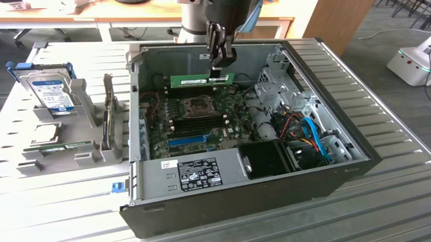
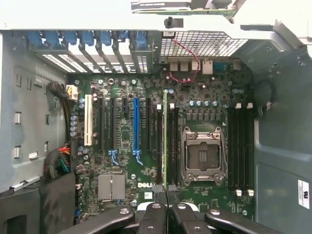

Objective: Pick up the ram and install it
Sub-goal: 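Pick up the ram and move it above insertion slot, then insert the ram into the slot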

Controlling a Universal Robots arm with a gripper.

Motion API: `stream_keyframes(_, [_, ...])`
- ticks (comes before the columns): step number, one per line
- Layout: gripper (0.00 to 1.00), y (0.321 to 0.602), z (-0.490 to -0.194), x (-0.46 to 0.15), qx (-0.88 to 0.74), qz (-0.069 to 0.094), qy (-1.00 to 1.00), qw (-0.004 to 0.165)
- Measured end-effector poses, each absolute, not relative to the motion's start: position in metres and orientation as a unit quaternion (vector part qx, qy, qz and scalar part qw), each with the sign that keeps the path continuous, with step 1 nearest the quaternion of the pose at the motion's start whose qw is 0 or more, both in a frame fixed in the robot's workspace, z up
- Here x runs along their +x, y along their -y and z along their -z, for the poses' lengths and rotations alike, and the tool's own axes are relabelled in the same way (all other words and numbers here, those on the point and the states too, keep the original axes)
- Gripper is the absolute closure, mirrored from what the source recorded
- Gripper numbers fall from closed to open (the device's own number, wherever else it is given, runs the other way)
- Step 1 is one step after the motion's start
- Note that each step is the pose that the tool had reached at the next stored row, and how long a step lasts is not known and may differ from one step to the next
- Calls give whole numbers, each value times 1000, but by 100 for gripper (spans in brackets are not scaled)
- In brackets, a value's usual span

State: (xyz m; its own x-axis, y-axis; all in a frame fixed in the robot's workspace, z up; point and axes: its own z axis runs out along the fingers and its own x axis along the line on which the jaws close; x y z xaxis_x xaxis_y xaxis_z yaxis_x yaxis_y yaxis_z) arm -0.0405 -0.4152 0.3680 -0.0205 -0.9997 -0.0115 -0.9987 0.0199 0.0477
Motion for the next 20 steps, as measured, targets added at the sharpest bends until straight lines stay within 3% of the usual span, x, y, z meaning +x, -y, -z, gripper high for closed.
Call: stream_keyframes(20, [88,411,-367,-41,700,21,714,12])
